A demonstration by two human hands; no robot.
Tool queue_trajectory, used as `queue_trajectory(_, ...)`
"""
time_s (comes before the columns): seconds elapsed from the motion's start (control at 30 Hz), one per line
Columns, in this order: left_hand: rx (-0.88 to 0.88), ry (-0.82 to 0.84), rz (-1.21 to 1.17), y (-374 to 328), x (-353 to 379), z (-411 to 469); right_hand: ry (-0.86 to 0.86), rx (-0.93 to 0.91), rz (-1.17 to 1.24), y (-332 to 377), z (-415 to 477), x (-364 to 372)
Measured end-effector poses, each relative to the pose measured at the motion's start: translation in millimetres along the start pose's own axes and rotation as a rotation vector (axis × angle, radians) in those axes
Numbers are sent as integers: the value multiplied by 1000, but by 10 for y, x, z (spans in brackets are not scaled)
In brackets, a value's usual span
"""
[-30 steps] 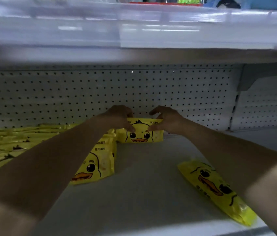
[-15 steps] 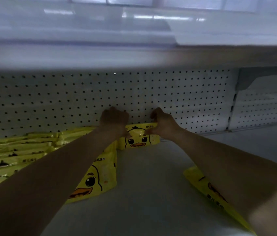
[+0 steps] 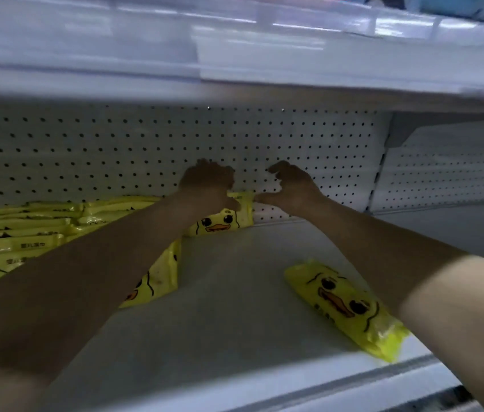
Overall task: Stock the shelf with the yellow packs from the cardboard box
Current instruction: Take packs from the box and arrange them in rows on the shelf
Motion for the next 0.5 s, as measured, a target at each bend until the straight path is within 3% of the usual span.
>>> queue_trajectory(0.1,124,268,-351,-633,275,-137,154,43,-109,-271,-230,-249)
queue_trajectory(0.23,149,555,-481,-1226,792,-393,288,128,-59,-633,-712,-444)
queue_trajectory(0.37,146,646,-482,-1454,1064,-592,496,221,131,-864,-1301,-379)
queue_trajectory(0.5,61,589,-531,-1479,998,-653,660,220,241,-992,-1752,-268)
Point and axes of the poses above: each hand's wrist, its own z-axis towards the middle knuckle, its own x-axis out of the palm, y = z × x, the point moved 9 cm from there along z, towards the middle knuckle, and after that the axes turned 13 degrees about -z, right-handed, at the moved point
